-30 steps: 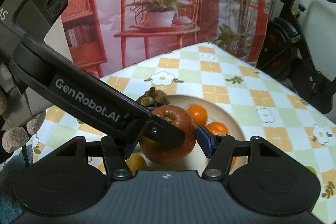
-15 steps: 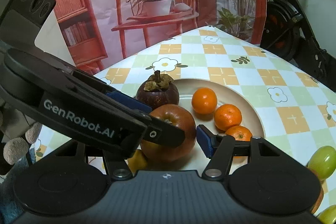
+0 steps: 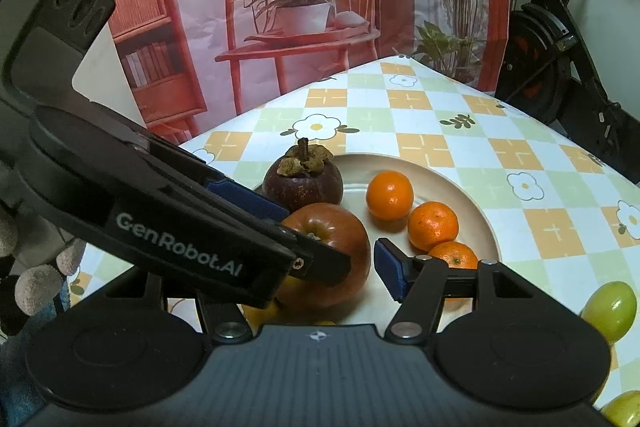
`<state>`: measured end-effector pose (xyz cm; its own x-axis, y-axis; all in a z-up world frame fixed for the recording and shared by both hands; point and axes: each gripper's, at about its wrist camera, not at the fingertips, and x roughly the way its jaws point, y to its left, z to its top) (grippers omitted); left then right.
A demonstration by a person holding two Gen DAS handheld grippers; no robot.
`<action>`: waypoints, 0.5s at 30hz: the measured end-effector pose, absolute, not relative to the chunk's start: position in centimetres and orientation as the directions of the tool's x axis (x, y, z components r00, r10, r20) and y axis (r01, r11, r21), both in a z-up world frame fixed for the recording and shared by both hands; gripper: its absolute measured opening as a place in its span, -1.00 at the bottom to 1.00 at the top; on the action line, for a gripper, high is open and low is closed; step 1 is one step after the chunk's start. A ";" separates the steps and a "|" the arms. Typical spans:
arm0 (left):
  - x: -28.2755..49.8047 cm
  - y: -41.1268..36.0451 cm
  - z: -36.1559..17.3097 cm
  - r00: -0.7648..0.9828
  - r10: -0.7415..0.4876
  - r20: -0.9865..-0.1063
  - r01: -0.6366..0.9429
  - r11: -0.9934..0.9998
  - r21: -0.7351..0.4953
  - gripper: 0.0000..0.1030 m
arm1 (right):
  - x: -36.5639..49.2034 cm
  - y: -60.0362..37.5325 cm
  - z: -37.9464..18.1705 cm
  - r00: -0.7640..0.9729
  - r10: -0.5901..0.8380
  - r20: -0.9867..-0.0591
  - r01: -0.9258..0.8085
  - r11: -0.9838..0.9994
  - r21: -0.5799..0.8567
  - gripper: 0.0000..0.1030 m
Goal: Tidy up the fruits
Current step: 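Lower the red apple onto the plate and open the left tool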
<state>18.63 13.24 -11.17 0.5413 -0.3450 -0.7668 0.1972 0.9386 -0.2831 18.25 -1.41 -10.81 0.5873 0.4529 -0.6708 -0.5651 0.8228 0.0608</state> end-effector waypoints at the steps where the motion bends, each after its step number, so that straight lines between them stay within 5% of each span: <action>1: 18.6 13.3 -11.2 0.540 -0.344 -0.769 0.194 0.939 -0.284 0.15 | 18.2 -1.5 -10.7 0.588 0.453 -0.670 -0.565 0.823 0.060 0.22; 15: 18.3 13.5 -11.4 0.547 -0.341 -0.765 0.142 0.938 -0.316 0.16 | 13.6 -6.4 -9.3 0.650 0.433 -0.625 -0.540 0.841 0.022 0.23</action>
